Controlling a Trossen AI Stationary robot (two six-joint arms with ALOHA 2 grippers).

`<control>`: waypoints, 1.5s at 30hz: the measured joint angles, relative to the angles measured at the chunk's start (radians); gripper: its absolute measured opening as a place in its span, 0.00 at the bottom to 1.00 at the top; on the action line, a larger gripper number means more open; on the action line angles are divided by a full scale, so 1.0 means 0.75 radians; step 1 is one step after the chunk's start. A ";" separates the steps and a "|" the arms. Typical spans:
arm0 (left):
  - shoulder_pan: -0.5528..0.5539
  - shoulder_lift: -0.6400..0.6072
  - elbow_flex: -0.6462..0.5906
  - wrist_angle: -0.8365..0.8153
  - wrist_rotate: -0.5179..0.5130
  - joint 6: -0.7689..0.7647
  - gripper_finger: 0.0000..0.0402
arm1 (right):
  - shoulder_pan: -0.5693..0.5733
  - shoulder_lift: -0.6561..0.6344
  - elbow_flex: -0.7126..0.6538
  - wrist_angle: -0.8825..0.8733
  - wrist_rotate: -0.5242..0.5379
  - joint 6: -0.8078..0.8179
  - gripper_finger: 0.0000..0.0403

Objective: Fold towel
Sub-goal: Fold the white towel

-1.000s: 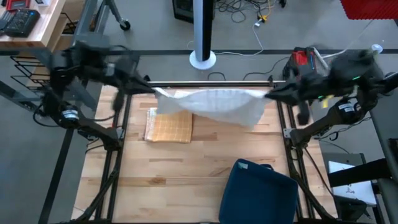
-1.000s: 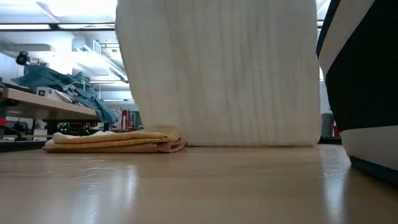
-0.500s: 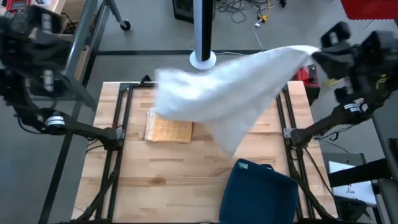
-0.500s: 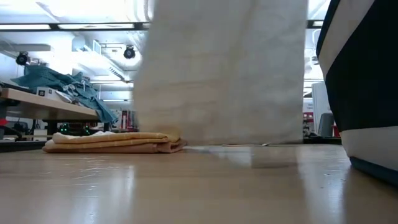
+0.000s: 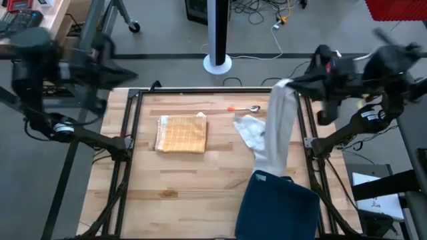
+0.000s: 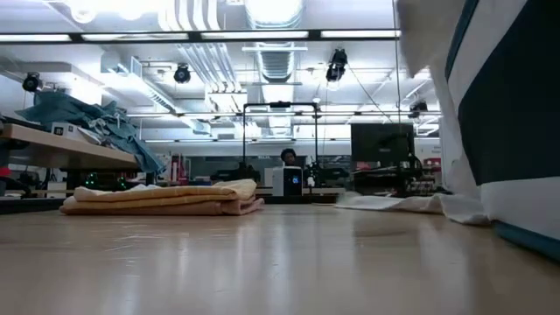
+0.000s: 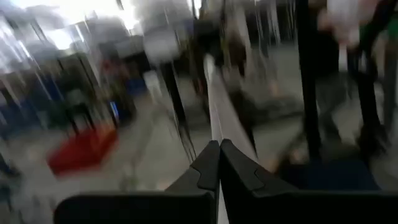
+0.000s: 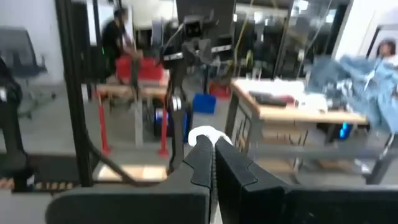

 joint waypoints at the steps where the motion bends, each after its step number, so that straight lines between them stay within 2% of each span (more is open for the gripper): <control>1: 0.000 0.021 -0.008 -0.065 -0.002 0.022 0.00 | 0.000 0.013 0.000 -0.020 0.001 0.007 0.00; 6: -0.019 0.143 -0.132 -0.215 0.005 0.052 0.00 | 0.000 0.099 -0.015 -0.123 -0.002 -0.010 0.00; 11: -0.019 0.215 -0.366 -0.126 0.029 0.207 0.00 | 0.000 0.161 -0.065 -0.148 -0.008 -0.069 0.00; 13: -0.019 0.247 -0.479 -0.032 0.129 0.247 0.01 | 0.000 0.184 -0.096 -0.152 -0.036 -0.098 0.00; 16: -0.029 0.285 -0.648 0.195 0.383 0.272 0.03 | -0.009 0.204 -0.175 -0.152 -0.097 -0.134 0.00; 17: -0.034 0.287 -0.696 0.277 0.417 0.274 0.05 | -0.015 0.204 -0.200 -0.151 -0.125 -0.155 0.00; 22: -0.033 0.292 -0.881 0.502 0.421 0.311 0.13 | -0.052 0.203 -0.350 -0.142 -0.212 -0.210 0.00; 26: -0.043 0.289 -1.004 0.786 0.554 0.162 0.23 | -0.093 0.203 -0.454 -0.079 -0.203 -0.255 0.00; 28: -0.054 0.287 -1.054 0.912 0.572 0.090 0.28 | -0.109 0.205 -0.507 -0.023 -0.202 -0.287 0.00; 32: -0.076 0.297 -1.120 0.961 0.637 0.054 0.37 | -0.134 0.219 -0.602 0.055 -0.200 -0.340 0.00; 39: -0.109 0.303 -1.163 1.031 0.527 -0.063 0.45 | -0.143 0.232 -0.692 0.237 -0.214 -0.420 0.00; 42: -0.127 0.320 -1.173 1.079 0.510 -0.116 0.44 | -0.146 0.245 -0.697 0.283 -0.214 -0.450 0.00; 45: -0.140 0.335 -1.176 1.145 0.421 -0.200 0.40 | -0.146 0.270 -0.696 0.350 -0.212 -0.483 0.00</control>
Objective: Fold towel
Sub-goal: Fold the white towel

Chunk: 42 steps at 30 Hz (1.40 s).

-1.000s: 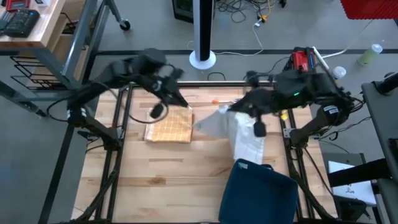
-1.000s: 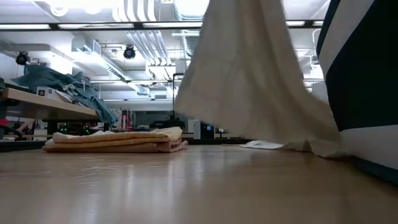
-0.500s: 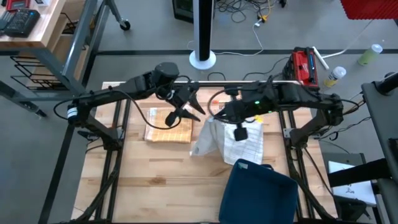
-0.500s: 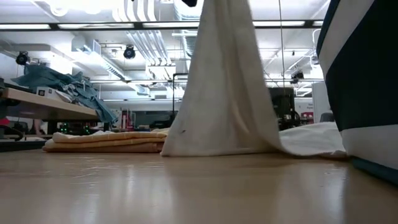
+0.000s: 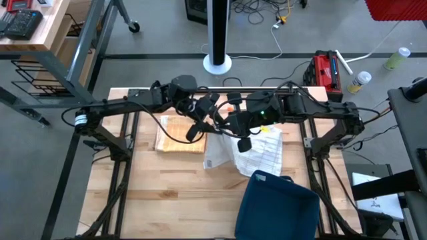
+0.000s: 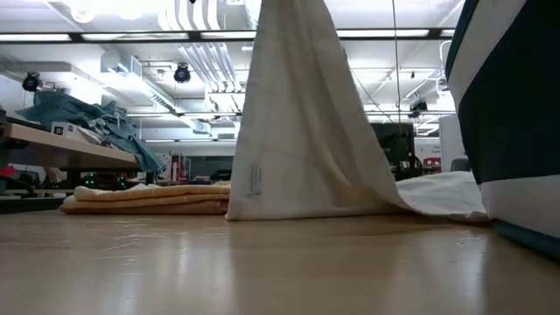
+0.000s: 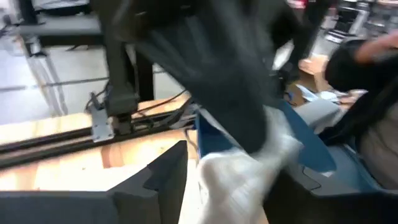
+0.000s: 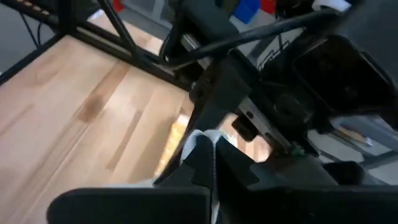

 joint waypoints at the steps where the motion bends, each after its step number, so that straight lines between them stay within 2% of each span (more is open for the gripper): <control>1: -0.001 0.001 -0.001 -0.003 -0.015 -0.012 0.38 | 0.000 0.002 0.000 -0.005 0.006 -0.011 0.00; 3: -0.002 0.004 0.002 0.023 -0.025 -0.025 0.30 | -0.002 0.007 0.000 -0.007 0.045 -0.025 0.00; 6: -0.001 -0.013 -0.002 0.097 -0.031 -0.064 0.09 | 0.001 -0.005 0.005 0.004 0.180 -0.052 0.00; 8: -0.001 -0.028 -0.005 0.158 -0.055 -0.086 0.03 | 0.001 -0.029 0.005 0.022 0.208 -0.055 0.01; 13: 0.008 -0.040 0.009 0.233 -0.210 -0.104 0.01 | 0.000 -0.117 -0.002 0.082 0.257 -0.055 0.07; 16: 0.057 -0.047 0.008 0.365 -0.262 -0.173 0.01 | 0.005 -0.227 0.000 0.091 0.466 -0.017 0.12; 19: 0.136 -0.072 0.008 0.624 -0.267 -0.363 0.01 | 0.003 -0.331 0.002 0.014 0.639 0.086 0.17; 21: 0.202 -0.089 0.008 0.804 -0.284 -0.538 0.01 | 0.002 -0.372 -0.010 -0.034 0.652 0.178 0.21; 25: 0.312 -0.096 0.009 1.013 -0.528 -0.929 0.01 | 0.005 -0.393 -0.094 -0.129 0.638 0.319 0.26; 28: 0.356 -0.096 0.007 1.122 -0.607 -1.063 0.01 | 0.003 -0.363 -0.205 -0.140 0.643 0.424 0.28; 31: 0.374 -0.099 0.008 1.211 -0.637 -1.168 0.00 | 0.004 -0.307 -0.362 0.005 0.640 0.480 0.28; 34: 0.374 -0.099 0.008 1.250 -0.661 -1.220 0.00 | 0.008 -0.205 -0.531 0.297 0.624 0.495 0.27; 38: 0.368 -0.103 0.043 1.256 -0.706 -1.277 0.00 | 0.011 -0.016 -0.671 0.781 0.635 0.381 0.25; 40: 0.361 -0.103 0.088 1.255 -0.760 -1.292 0.00 | 0.018 0.092 -0.680 0.992 0.658 0.280 0.24; 42: 0.359 -0.104 0.150 1.242 -0.805 -1.286 0.00 | 0.032 0.195 -0.664 1.175 0.743 0.154 0.22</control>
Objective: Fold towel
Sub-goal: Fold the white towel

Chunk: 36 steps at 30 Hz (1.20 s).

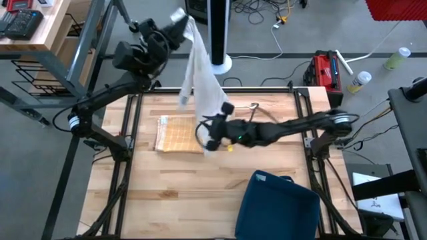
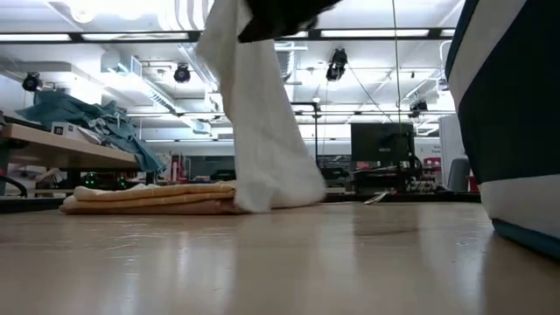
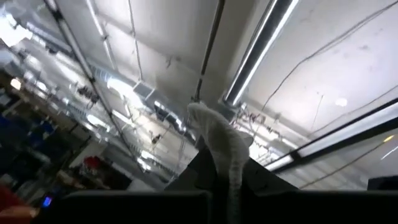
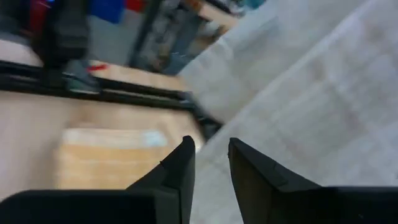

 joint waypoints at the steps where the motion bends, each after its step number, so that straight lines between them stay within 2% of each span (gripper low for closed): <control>1: 0.000 0.000 0.036 -0.008 -0.009 0.014 0.00 | 0.006 0.057 0.021 0.075 0.062 -0.084 0.22; 6: -0.023 -0.003 0.233 -0.035 -0.027 0.125 0.00 | 0.046 0.326 0.198 0.334 0.300 -0.510 0.19; 10: -0.067 -0.004 0.390 -0.138 -0.024 0.252 0.00 | 0.076 0.487 0.357 0.553 0.508 -0.811 0.21; 13: -0.107 -0.004 0.483 -0.215 -0.028 0.380 0.00 | 0.093 0.546 0.421 0.729 0.552 -0.995 0.24; 15: -0.129 -0.004 0.529 -0.253 -0.036 0.470 0.00 | 0.107 0.569 0.452 0.840 0.531 -1.074 0.27; 20: -0.156 -0.003 0.571 -0.303 -0.042 0.507 0.00 | 0.142 0.555 0.496 0.929 0.450 -1.113 0.34; 30: -0.165 0.000 0.562 -0.317 -0.062 0.547 0.00 | 0.194 0.553 0.531 0.954 0.472 -1.082 0.45; 36: -0.161 -0.006 0.559 -0.326 -0.100 0.647 0.00 | 0.231 0.553 0.505 1.099 0.567 -1.235 0.45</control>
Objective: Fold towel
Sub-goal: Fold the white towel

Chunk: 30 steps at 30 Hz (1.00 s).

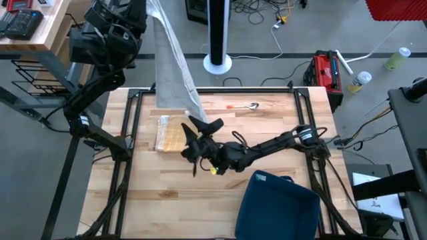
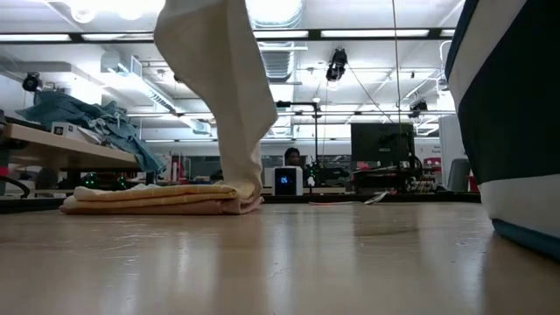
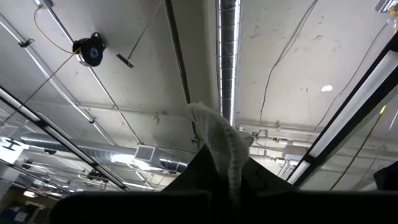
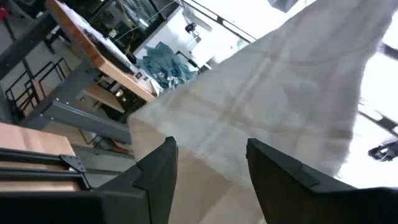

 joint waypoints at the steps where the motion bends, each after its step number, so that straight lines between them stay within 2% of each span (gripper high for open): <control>1: 0.000 -0.005 0.000 -0.002 -0.003 0.012 0.00 | 0.005 0.000 -0.001 0.027 0.010 -0.037 0.46; 8: 0.000 -0.012 0.000 -0.025 -0.009 0.024 0.00 | 0.018 0.000 -0.002 0.218 0.078 -0.246 0.46; 17: 0.000 -0.010 -0.001 -0.092 -0.008 0.060 0.00 | 0.020 0.000 0.050 0.265 0.034 -0.284 0.46; 23: 0.000 -0.006 -0.002 -0.091 -0.008 0.014 0.00 | -0.009 0.000 0.055 0.256 -0.030 -0.177 0.46; 30: -0.002 -0.006 -0.004 -0.090 0.004 0.000 0.00 | -0.090 0.000 0.054 0.240 -0.007 -0.081 0.46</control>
